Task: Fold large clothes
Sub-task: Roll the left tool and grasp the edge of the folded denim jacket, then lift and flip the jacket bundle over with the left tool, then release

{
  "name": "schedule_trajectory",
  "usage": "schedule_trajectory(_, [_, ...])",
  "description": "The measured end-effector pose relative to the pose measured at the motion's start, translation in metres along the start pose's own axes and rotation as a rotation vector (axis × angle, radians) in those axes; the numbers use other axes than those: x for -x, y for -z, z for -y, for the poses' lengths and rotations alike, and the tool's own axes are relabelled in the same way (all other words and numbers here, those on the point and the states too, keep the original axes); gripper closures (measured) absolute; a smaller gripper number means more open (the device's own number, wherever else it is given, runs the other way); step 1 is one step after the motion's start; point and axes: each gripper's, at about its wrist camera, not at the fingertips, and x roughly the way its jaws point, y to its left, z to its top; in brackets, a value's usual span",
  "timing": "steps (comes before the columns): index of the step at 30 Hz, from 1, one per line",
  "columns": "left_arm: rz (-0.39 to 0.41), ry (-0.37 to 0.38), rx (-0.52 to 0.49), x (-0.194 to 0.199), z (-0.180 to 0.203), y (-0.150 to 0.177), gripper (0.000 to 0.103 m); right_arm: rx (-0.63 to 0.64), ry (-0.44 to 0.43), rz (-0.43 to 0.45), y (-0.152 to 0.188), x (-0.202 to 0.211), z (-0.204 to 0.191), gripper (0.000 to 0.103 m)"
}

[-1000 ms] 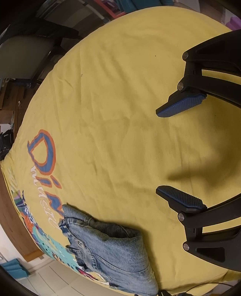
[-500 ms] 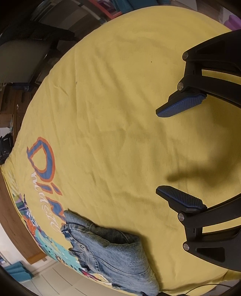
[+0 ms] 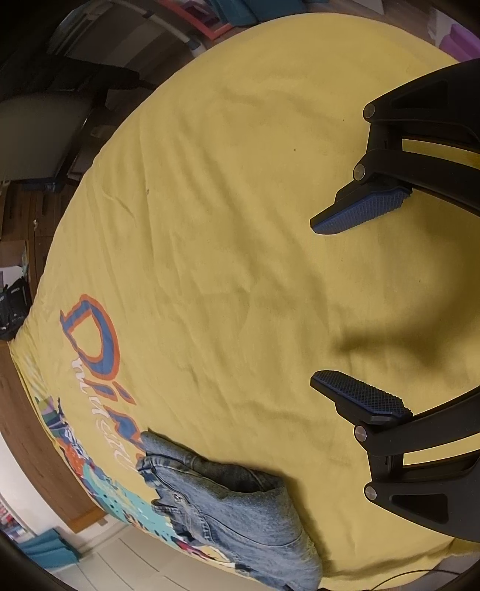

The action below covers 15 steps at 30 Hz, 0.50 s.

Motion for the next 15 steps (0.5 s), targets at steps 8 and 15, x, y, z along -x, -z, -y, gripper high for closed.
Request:
schedule_trajectory(8, [0.013,0.000,-0.058,0.003,0.031,0.003,0.092,-0.029,-0.017,0.013,0.002,0.004,0.014,0.026])
schedule_trajectory(15, [0.015,0.020,-0.108,0.007,0.061,0.010,0.092,-0.060,-0.039,0.031,0.002,0.008,0.030,0.026])
